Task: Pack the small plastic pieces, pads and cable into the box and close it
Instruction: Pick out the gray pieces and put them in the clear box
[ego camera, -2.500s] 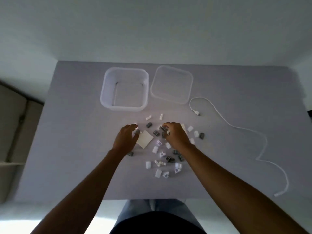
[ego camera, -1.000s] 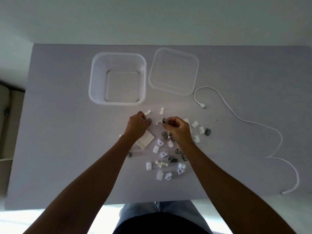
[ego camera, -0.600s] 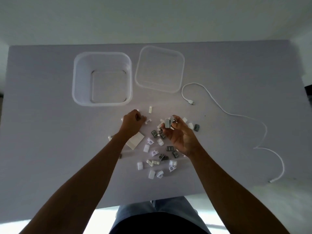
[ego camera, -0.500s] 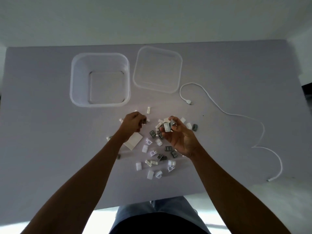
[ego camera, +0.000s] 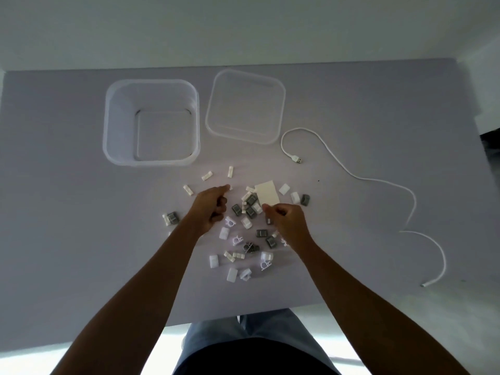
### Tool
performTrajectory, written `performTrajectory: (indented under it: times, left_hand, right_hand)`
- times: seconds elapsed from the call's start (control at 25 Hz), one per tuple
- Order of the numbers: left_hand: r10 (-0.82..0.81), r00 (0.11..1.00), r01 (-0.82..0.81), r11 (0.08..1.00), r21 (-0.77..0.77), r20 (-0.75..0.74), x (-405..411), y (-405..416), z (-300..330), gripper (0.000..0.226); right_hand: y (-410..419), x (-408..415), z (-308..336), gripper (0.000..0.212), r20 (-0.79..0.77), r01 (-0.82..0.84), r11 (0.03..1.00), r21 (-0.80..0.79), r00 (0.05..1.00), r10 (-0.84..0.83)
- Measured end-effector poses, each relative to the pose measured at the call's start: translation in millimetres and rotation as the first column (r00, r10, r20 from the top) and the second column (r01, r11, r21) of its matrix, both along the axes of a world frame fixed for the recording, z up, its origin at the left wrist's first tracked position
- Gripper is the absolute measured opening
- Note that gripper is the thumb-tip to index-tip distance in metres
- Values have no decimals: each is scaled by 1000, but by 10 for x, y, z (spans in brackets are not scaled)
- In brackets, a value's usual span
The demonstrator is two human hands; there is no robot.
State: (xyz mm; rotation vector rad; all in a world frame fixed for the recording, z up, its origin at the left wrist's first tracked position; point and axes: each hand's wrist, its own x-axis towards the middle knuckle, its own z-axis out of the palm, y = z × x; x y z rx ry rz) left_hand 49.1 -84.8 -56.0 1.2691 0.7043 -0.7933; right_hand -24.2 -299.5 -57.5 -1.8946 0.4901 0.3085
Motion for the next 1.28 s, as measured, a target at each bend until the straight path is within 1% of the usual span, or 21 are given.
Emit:
performTrajectory:
  times: [0.04,0.08,0.12,0.16,0.2,0.24,0.32,0.4,0.48,0.56,0.64,0.68,0.72,0.76,0.8,0.84,0.88,0.96,1.08,1.16,1.28]
  left_hand:
    - [-205,973,172,951,258,107,-21,-23,-37,26]
    - [-412,893,275,816,508,180,-35,-52,-64,29]
    - [-571,797,317,673,668,198,-44,-81,-90,32]
    - [-669,722,347,572,743,178,-49,-119,-109,37]
    - [-725,676,390,503,771,131,-55,-157,-135,43]
    - [-749,658,433,459,776,75,-62,-192,-168,47]
    - [-738,675,459,431,777,11,-64,-257,-237,52]
    - [-729,684,454,430,780,4,-50,-300,-261,54]
    - [-745,667,464,437,770,20,-39,-313,-212,45]
    - [-750,660,472,453,756,38,-47,-307,-141,41]
    - [-737,673,466,490,737,64,-82,-286,-53,40]
    - [-713,697,461,531,711,81,-108,-277,-2,38]
    - [-659,744,450,614,649,108,-143,-262,63,35]
    - [-570,809,421,733,533,145,-177,-241,132,32]
    - [-457,873,372,850,372,172,-212,-220,214,31]
    - [-362,914,322,922,218,183,-245,-202,307,31]
    - [-303,933,284,951,119,196,-273,-181,375,30]
    - [-275,937,261,961,90,217,-325,-150,434,27]
    - [-299,933,271,950,158,200,-396,-117,444,23]
    - [-243,954,219,965,147,173,-442,-84,444,18]
    - [-40,994,42,999,-25,98,-490,11,498,14]
  right_hand:
    - [34,3,-42,32,65,-93,989,-117,993,101]
    - [75,17,-67,27,98,-160,970,-181,979,180]
    - [119,32,-84,25,109,-212,947,-240,964,244]
    - [172,51,-108,25,100,-259,917,-304,948,302]
    - [230,68,-108,26,76,-295,877,-380,935,347]
    - [275,82,-127,28,53,-317,840,-439,925,377]
    - [329,107,-175,35,23,-327,810,-487,922,386]
    - [336,124,-237,39,-5,-337,799,-499,922,386]
    - [303,133,-283,36,-12,-340,799,-495,923,386]
    - [267,117,-278,27,26,-320,832,-453,928,371]
    - [222,91,-208,19,113,-238,921,-307,952,284]
    - [195,76,-152,18,126,-178,964,-200,971,205]
    - [159,59,-98,17,95,-97,995,-35,990,100]
    - [122,50,-22,17,8,18,983,184,1000,-20]
    - [87,36,51,16,-108,158,898,410,986,-125]
    - [49,15,123,15,-222,277,773,571,958,-180]
    - [9,-9,181,16,-297,350,664,661,934,-196]
    - [-46,-73,252,20,-339,373,578,726,925,-172]
    - [-68,-133,289,22,-301,320,565,760,945,-130]
    - [-80,-147,306,23,-280,292,559,776,954,-111]
    - [-83,-148,347,26,-289,283,541,792,954,-76]
